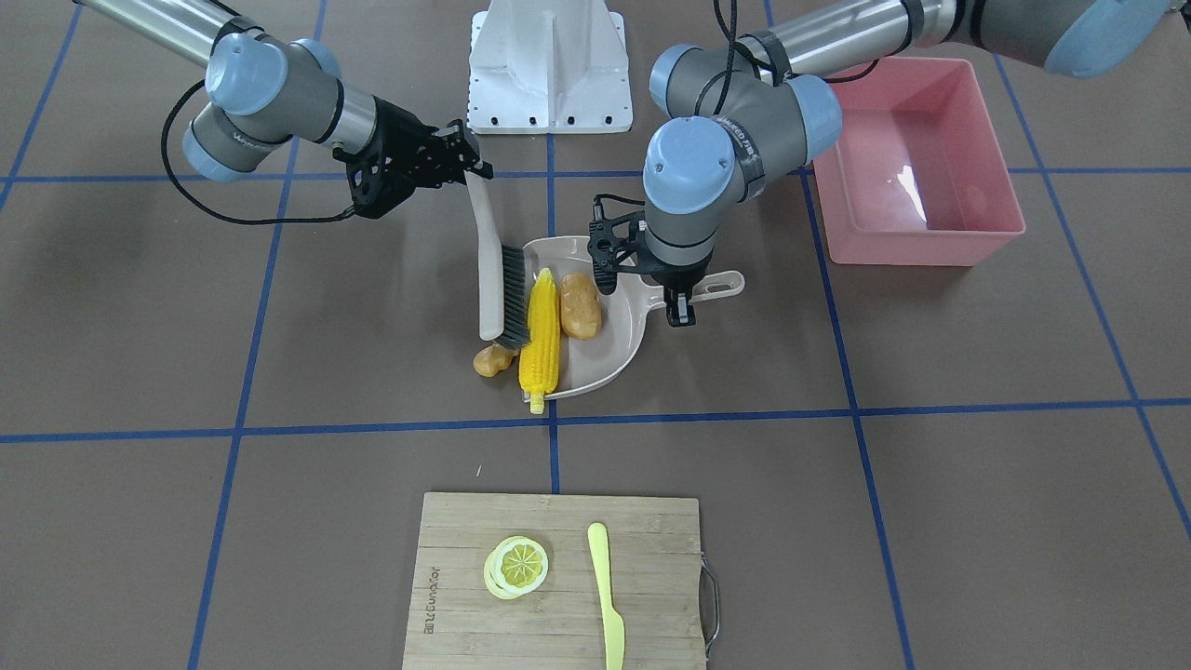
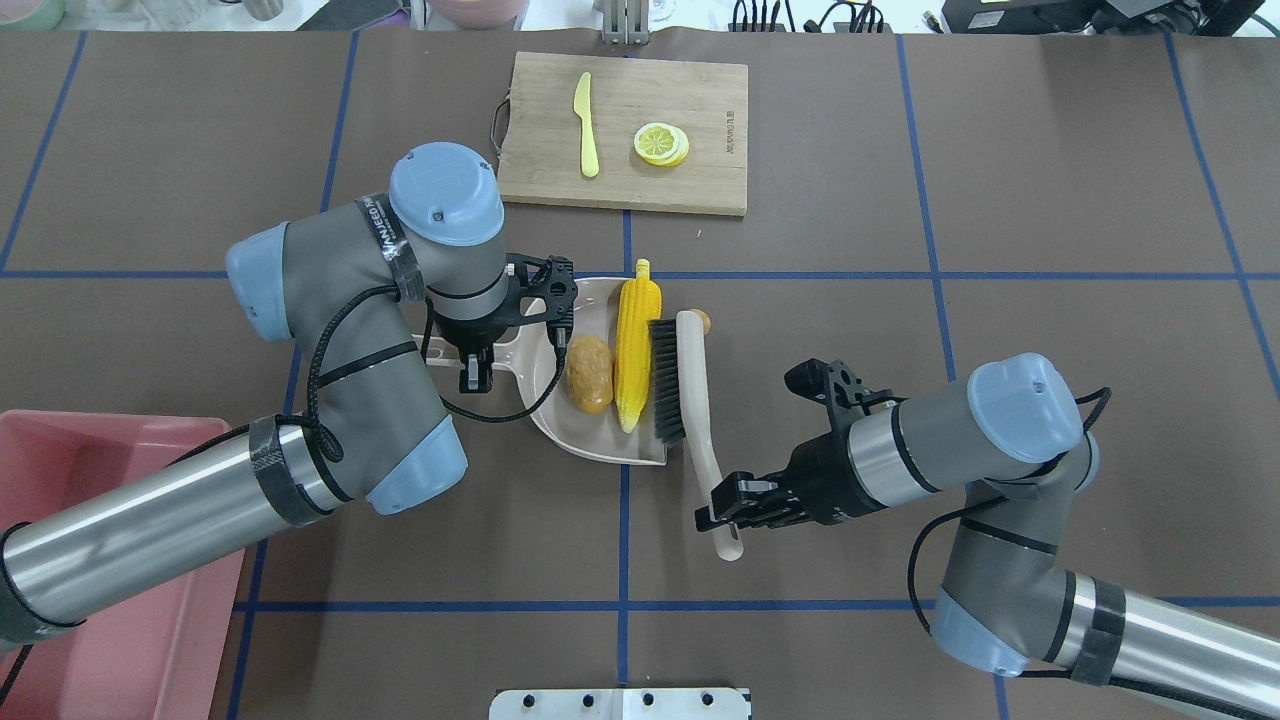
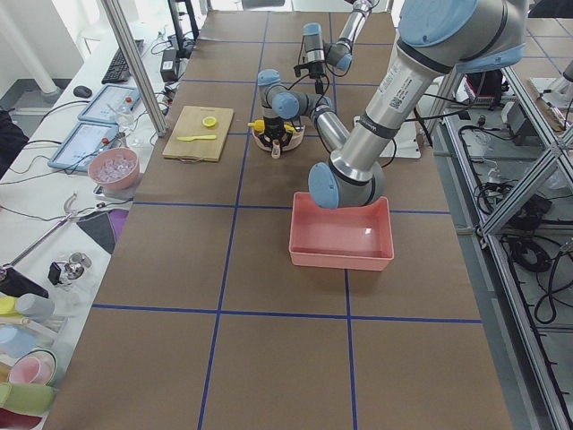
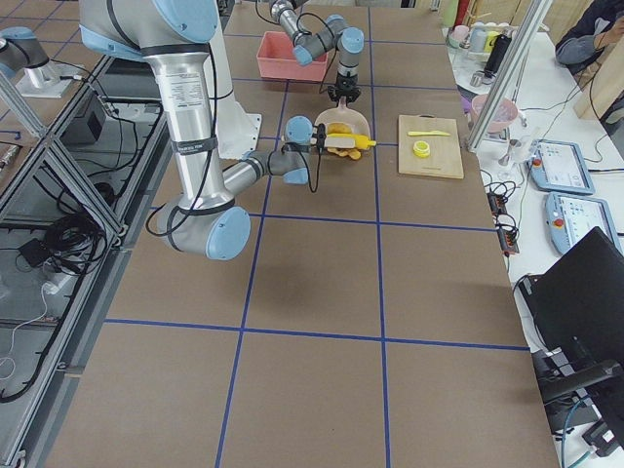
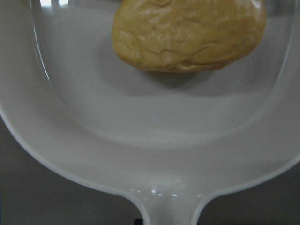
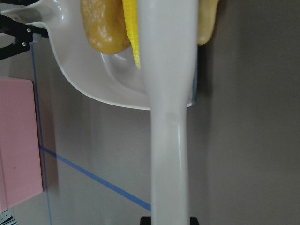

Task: Sweep and dump trash into bin
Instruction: 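Sweep the potato and corn into the dustpan with the right gripper's brush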

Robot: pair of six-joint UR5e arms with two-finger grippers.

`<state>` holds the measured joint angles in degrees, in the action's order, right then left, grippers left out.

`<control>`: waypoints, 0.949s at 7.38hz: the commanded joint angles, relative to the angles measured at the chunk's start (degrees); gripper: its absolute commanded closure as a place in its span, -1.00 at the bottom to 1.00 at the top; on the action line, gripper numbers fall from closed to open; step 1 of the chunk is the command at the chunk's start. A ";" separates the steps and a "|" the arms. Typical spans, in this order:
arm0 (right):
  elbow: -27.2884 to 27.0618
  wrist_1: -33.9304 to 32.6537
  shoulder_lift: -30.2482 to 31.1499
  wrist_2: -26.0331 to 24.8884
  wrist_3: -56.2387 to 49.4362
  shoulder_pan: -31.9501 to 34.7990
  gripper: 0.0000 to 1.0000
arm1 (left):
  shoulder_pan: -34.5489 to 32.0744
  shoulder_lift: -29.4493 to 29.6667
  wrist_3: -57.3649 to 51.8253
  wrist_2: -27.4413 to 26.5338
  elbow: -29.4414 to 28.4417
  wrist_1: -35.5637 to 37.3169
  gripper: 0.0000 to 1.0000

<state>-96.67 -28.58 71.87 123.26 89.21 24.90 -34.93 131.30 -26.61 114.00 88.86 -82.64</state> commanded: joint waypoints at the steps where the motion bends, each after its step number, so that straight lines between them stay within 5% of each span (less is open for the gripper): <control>1: -0.71 -5.06 -3.49 -1.00 0.00 -0.64 1.00 | -0.14 0.00 -0.11 0.00 -0.09 0.11 1.00; 4: -6.13 -11.70 -2.27 1.09 -0.09 1.80 1.00 | -0.14 0.00 -0.11 0.00 -0.53 0.11 1.00; 7: -9.94 -15.89 2.54 9.59 -1.22 10.05 1.00 | -0.14 0.00 -0.11 0.09 -0.53 0.11 1.00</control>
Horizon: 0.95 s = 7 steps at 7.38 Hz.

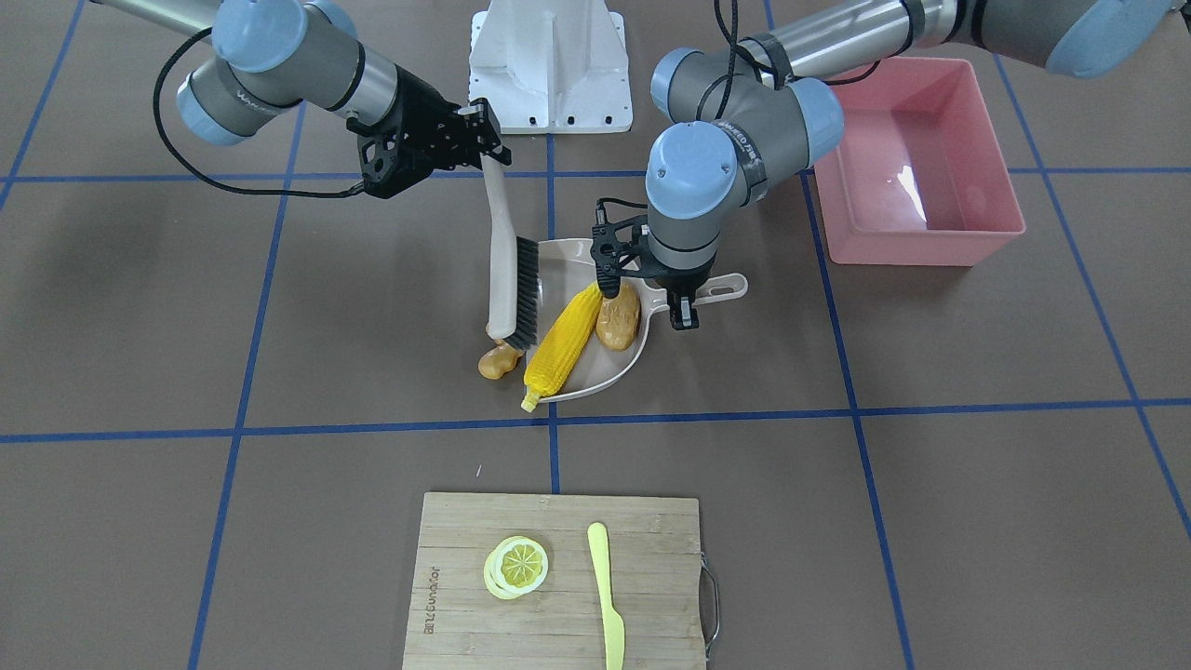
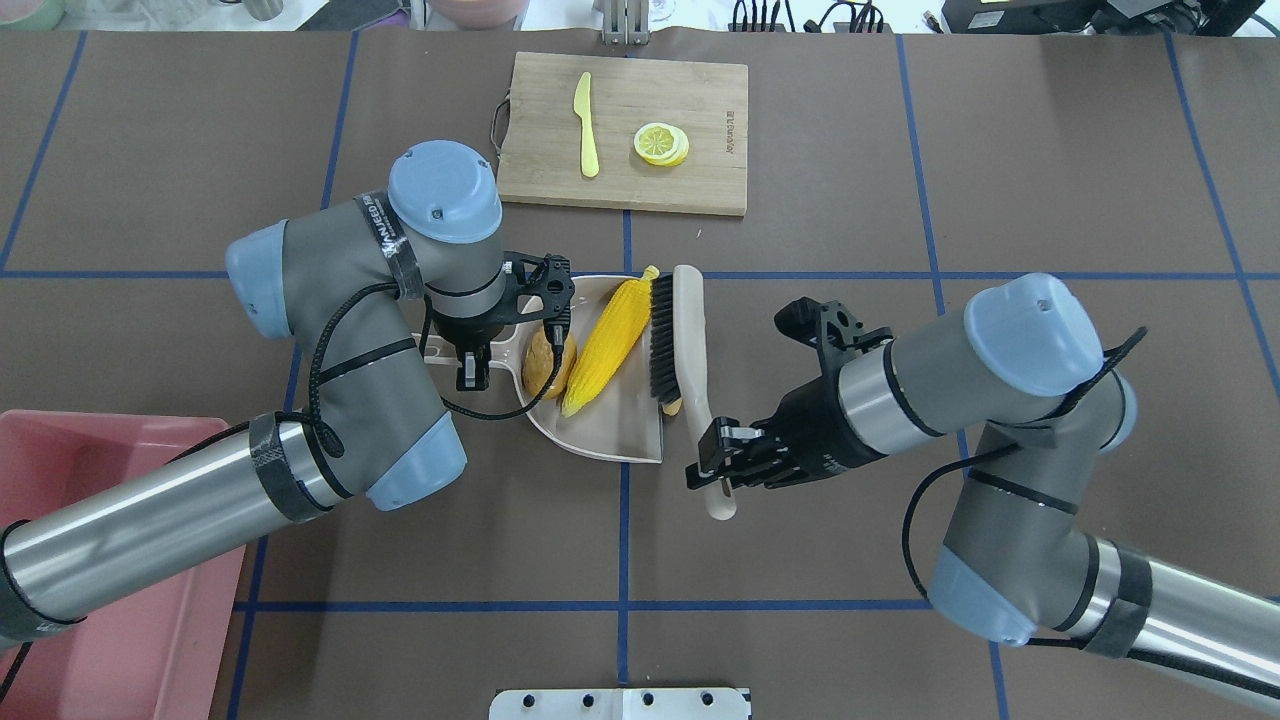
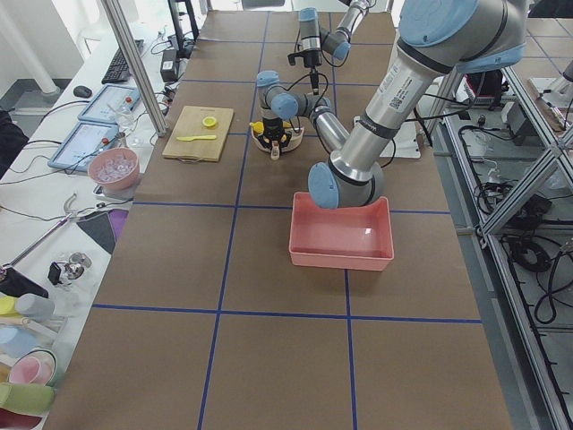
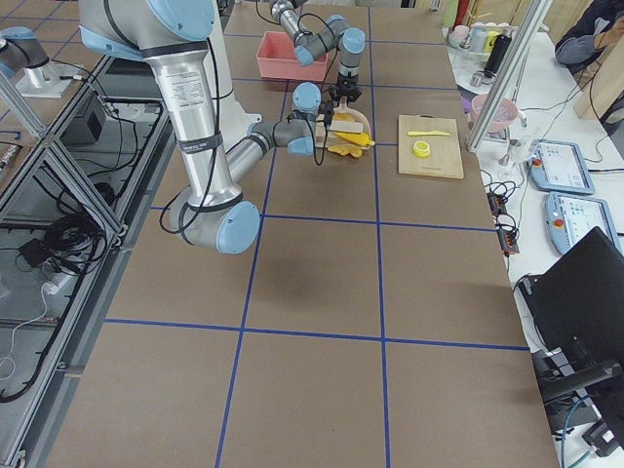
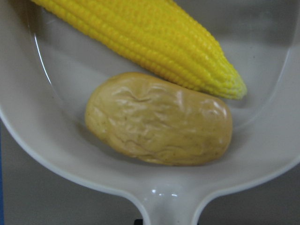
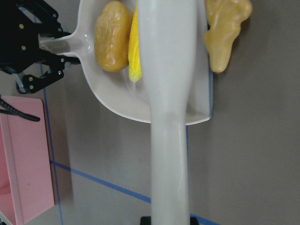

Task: Sweep and dump trash into bin
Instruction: 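Sweep the ginger root into the dustpan with the brush, right gripper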

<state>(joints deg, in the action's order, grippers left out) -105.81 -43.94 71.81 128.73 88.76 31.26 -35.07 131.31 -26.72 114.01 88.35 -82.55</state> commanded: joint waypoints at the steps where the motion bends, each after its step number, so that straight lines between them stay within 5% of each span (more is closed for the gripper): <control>1: -0.72 -0.36 5.16 5.55 -4.09 4.50 1.00 | 0.00 0.09 0.00 -0.02 -0.37 0.11 1.00; 3: 0.86 -0.18 9.04 5.30 -12.96 4.25 1.00 | 0.00 0.09 0.00 0.07 -0.64 0.29 1.00; 7: 8.85 -0.36 3.00 5.57 -22.40 6.01 1.00 | 0.00 0.00 0.00 0.16 -0.64 0.20 1.00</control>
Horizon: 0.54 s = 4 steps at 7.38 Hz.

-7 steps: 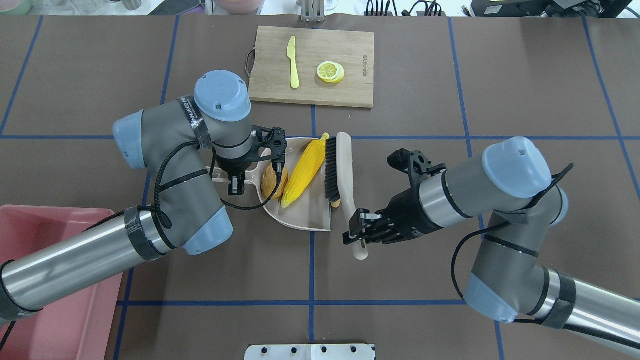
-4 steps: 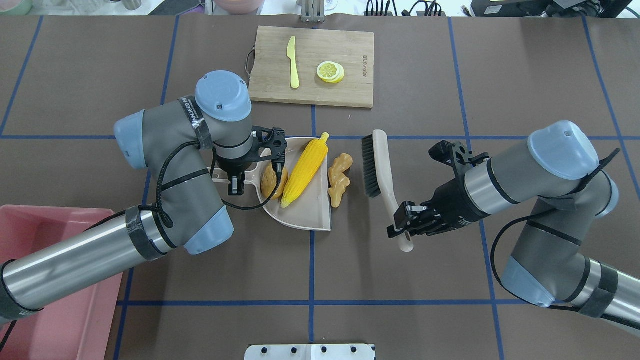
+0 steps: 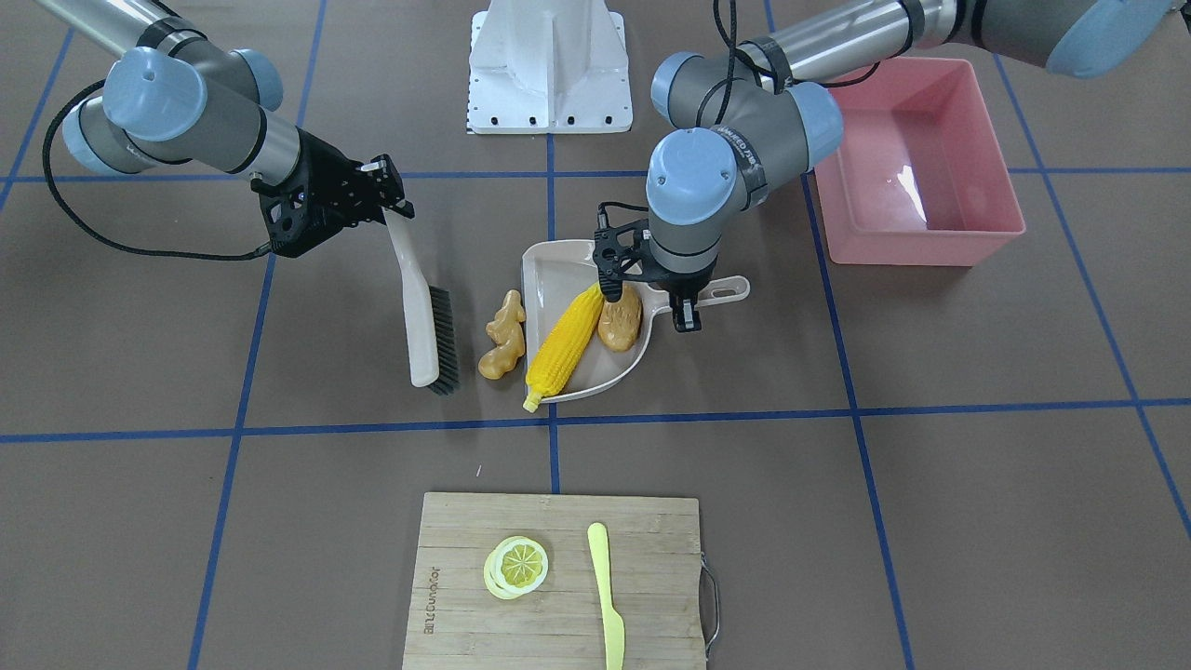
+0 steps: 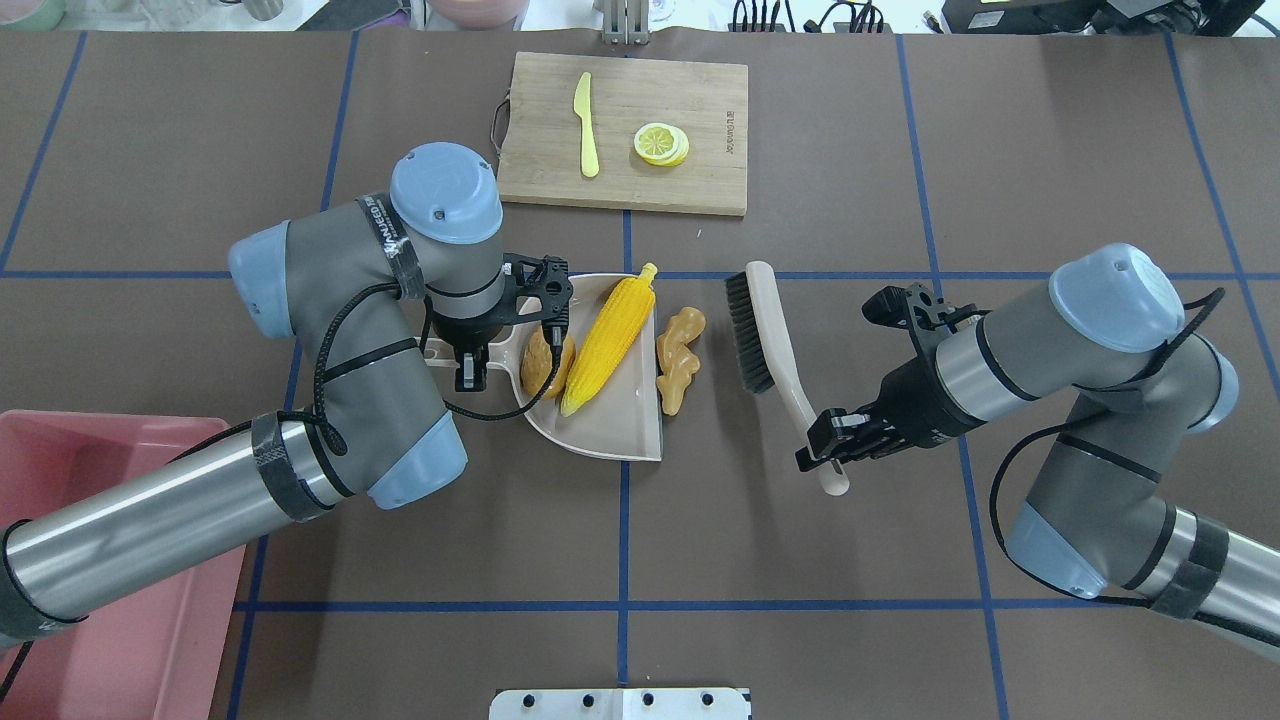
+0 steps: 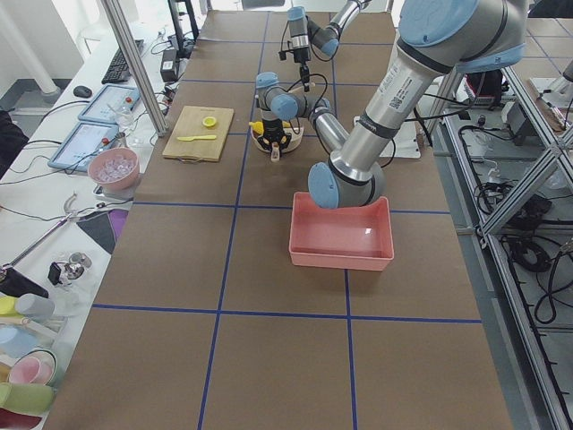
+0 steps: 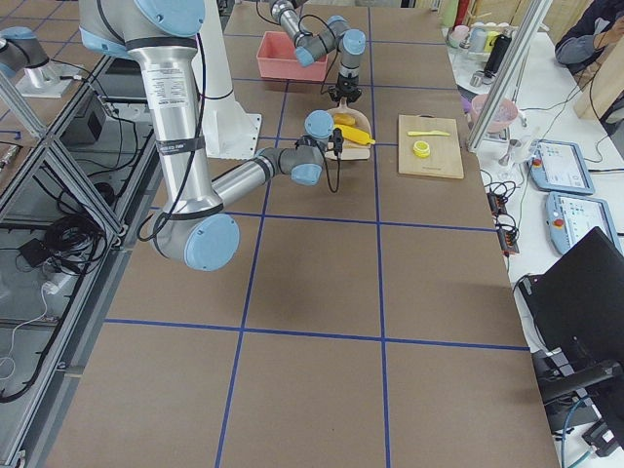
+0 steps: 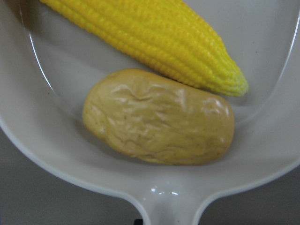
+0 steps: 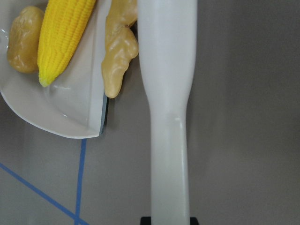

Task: Sweep and dump trash into bin
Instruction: 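Sweep the ginger root into the dustpan with the brush, right gripper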

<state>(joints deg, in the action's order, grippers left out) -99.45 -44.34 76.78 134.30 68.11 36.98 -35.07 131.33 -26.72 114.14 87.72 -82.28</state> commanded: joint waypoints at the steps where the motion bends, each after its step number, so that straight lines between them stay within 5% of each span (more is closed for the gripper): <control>1: 3.12 0.04 -3.37 -0.36 -0.79 -0.67 1.00 | 0.00 -0.02 0.00 0.03 -0.01 -0.07 1.00; 4: 3.03 0.13 -5.49 -0.53 2.71 -2.33 1.00 | -0.09 -0.10 -0.09 0.03 -0.01 0.19 1.00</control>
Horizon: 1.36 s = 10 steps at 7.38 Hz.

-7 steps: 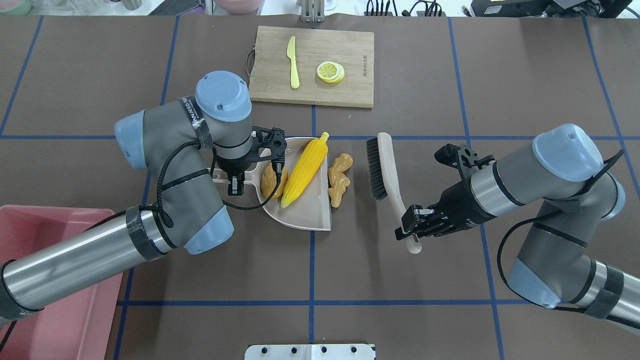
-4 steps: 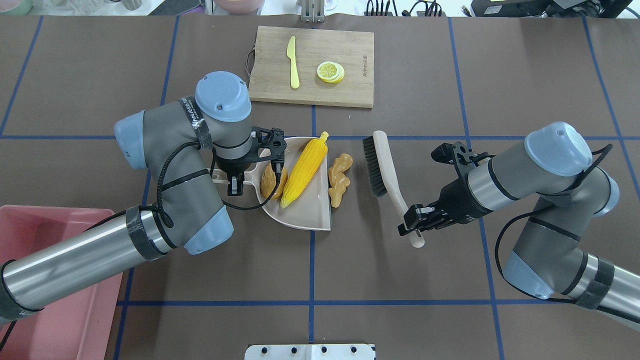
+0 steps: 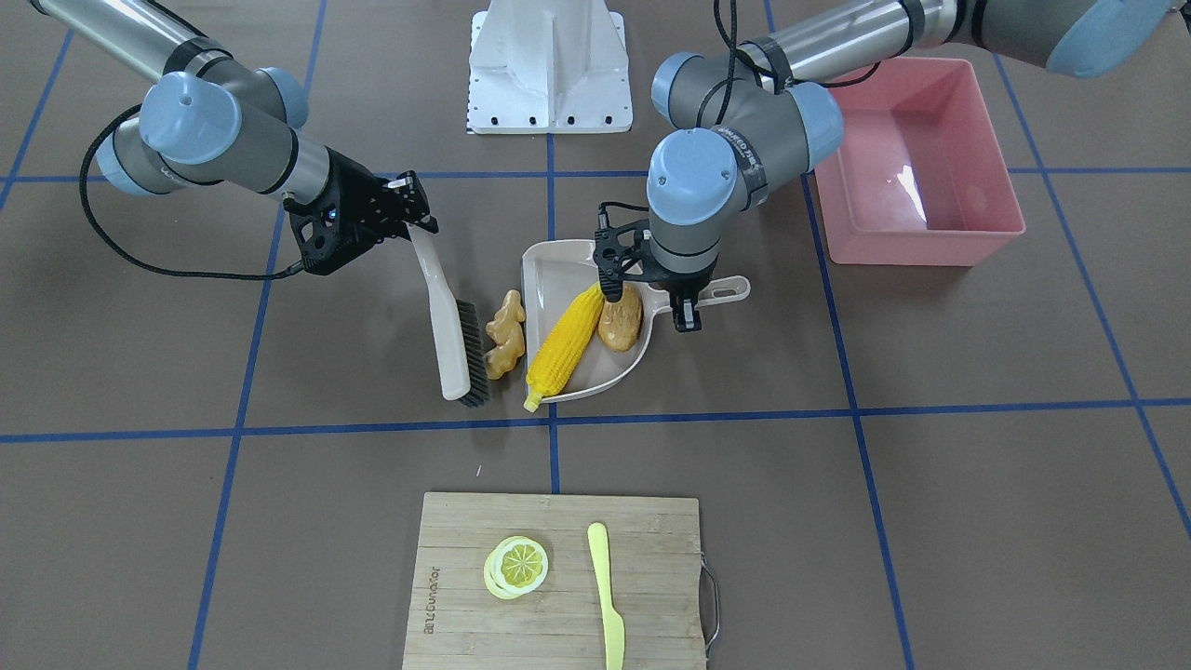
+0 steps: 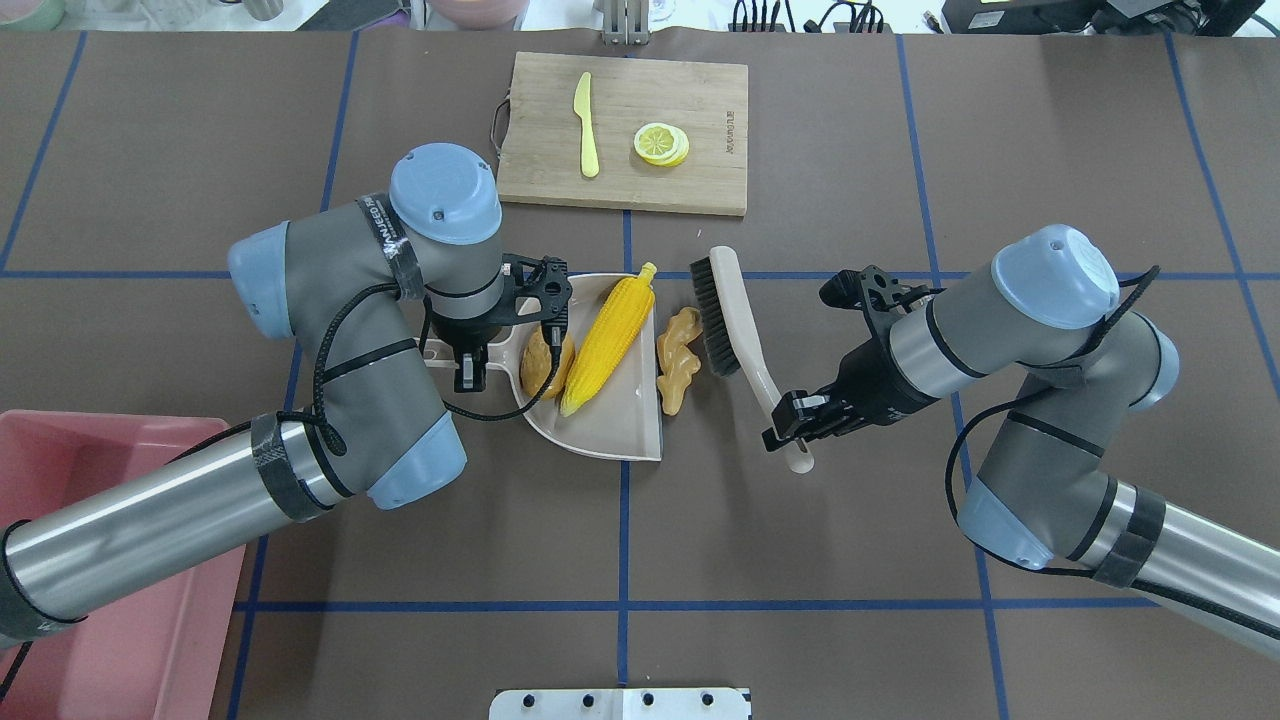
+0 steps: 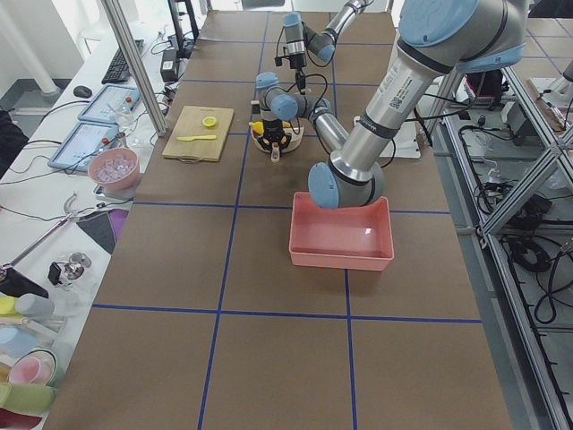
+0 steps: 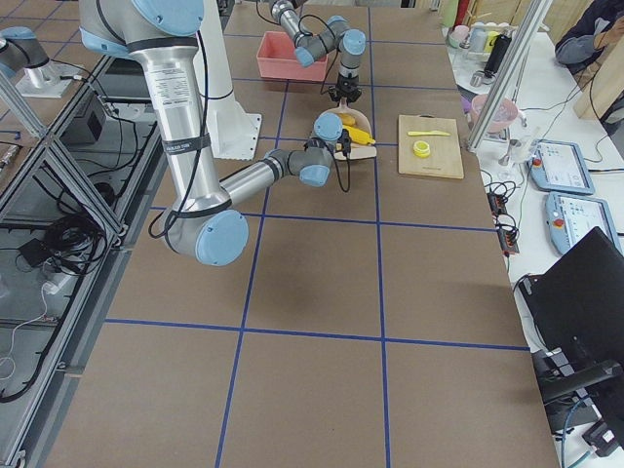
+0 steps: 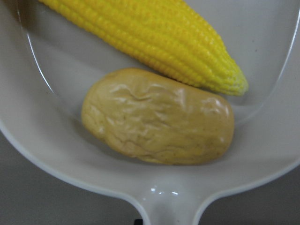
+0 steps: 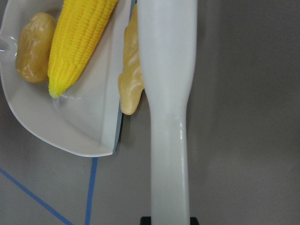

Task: Sweep and dump trash into bin
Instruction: 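Sweep the ginger root into the dustpan with the brush, right gripper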

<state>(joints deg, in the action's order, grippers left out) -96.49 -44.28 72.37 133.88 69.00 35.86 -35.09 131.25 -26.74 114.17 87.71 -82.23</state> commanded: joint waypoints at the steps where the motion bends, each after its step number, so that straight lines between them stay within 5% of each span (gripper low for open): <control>1: 0.16 0.07 -1.70 -0.72 2.45 -2.80 1.00 | -0.50 0.06 -0.07 0.00 0.00 0.40 1.00; 10: -0.19 -0.02 -7.32 -6.17 10.45 -10.63 1.00 | -0.86 0.06 0.02 0.00 -0.35 -0.12 1.00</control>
<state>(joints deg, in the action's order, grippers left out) -96.56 -44.25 65.69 128.49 78.13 26.04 -35.95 131.31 -26.73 114.24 87.33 -82.07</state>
